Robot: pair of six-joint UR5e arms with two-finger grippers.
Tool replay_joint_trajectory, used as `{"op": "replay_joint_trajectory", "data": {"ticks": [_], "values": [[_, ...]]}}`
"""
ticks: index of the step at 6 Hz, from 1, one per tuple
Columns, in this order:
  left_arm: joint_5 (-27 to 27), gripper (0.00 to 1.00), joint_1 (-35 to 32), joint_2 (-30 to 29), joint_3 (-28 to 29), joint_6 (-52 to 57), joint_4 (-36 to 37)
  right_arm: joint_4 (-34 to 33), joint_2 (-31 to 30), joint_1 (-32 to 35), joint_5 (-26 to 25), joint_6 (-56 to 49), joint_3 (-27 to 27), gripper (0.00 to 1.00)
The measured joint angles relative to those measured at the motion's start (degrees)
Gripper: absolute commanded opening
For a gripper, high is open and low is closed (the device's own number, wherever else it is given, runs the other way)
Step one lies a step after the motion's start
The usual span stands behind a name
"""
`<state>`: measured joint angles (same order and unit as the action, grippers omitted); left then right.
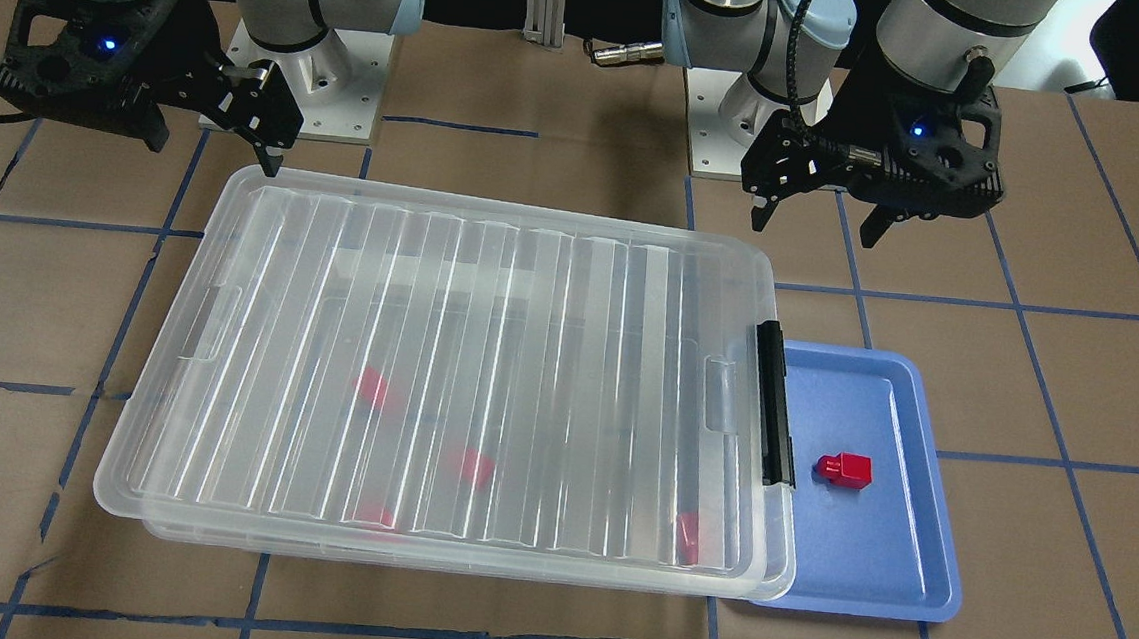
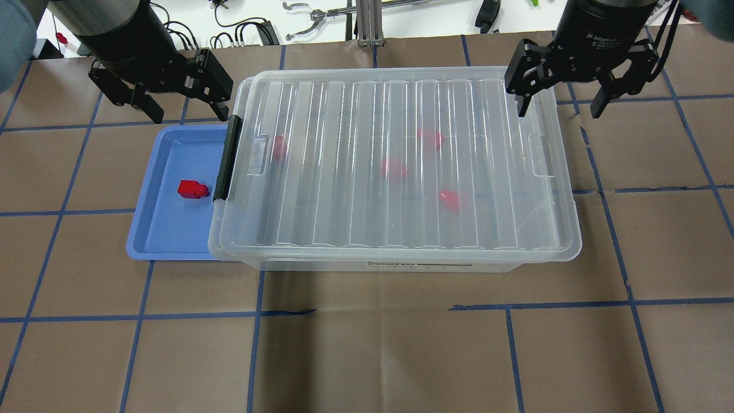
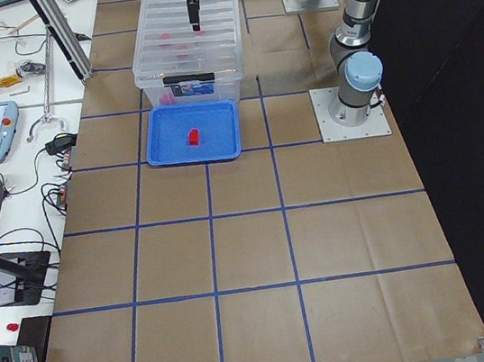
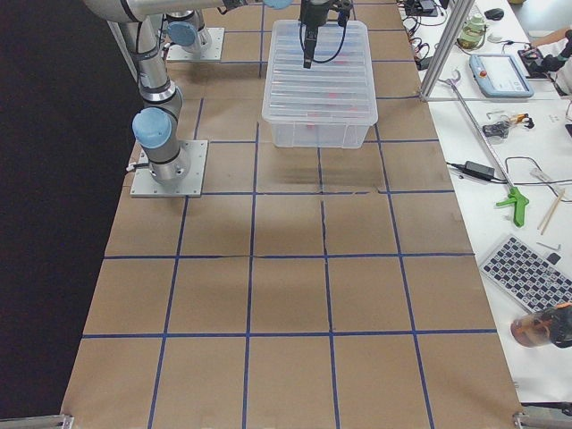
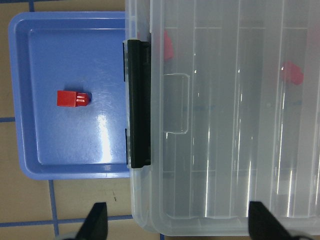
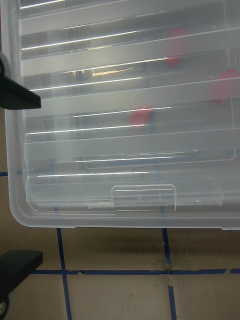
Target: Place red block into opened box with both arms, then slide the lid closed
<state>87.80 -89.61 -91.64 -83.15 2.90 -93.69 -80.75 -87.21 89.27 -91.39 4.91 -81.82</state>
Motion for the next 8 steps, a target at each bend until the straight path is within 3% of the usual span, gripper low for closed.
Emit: {"op": "replay_joint_trajectory", "data": {"ticks": [5,8], "values": [[0.4,0.98,0.1,0.0,0.2,2.3,-0.7,-14.3,0.1,-7.6,-0.4,-6.5,-15.0,1.0],[0.5,0.98,3.8,-0.3,-0.4,21.7,-1.8,-23.6,1.0,-8.4,-0.7,-10.2,-20.9,1.0]]}}
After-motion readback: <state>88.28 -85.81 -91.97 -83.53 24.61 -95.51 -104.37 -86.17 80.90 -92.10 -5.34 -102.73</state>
